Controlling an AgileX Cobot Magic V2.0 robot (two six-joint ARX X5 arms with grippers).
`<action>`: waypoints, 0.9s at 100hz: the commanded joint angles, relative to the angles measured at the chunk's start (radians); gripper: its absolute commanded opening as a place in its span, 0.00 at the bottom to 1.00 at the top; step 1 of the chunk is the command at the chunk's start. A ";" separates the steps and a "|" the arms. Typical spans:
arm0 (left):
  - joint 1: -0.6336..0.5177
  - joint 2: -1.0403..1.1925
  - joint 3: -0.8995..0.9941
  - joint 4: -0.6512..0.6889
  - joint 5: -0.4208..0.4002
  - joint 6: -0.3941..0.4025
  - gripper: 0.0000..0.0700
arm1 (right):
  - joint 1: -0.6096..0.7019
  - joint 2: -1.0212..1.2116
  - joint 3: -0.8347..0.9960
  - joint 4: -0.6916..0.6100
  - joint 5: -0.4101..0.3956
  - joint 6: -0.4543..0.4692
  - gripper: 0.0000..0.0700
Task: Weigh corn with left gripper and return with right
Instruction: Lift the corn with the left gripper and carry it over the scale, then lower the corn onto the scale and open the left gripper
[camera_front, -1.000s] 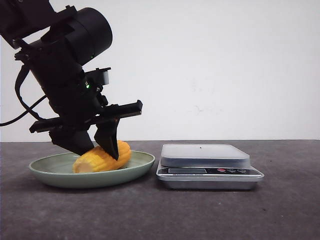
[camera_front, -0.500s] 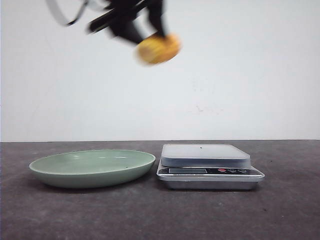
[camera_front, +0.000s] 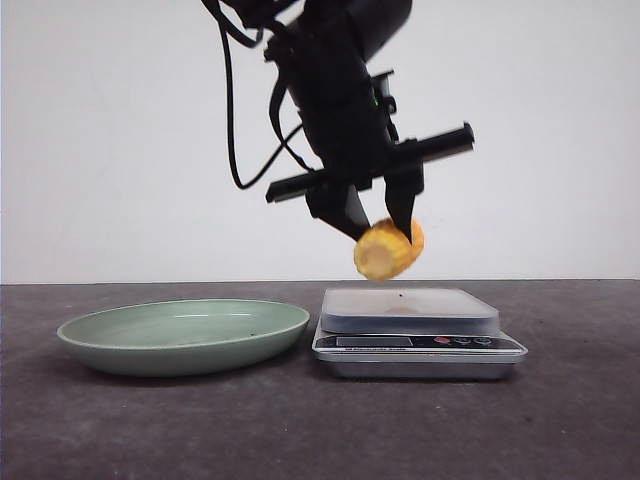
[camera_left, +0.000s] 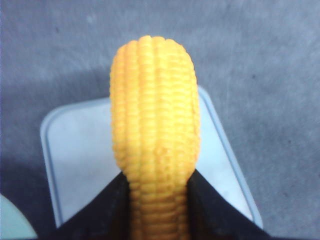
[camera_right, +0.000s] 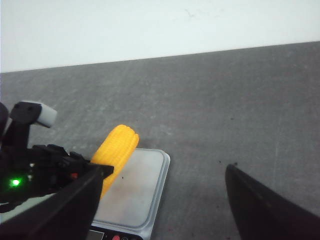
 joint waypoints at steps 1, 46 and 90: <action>-0.017 0.024 0.019 0.021 -0.002 -0.013 0.07 | 0.004 0.005 0.018 0.001 0.003 -0.005 0.71; -0.029 0.062 0.018 -0.020 -0.002 -0.010 0.35 | 0.004 0.004 0.018 -0.015 0.003 -0.005 0.71; -0.030 0.006 0.024 -0.010 -0.012 0.066 0.76 | 0.004 0.005 0.018 -0.017 0.003 -0.005 0.71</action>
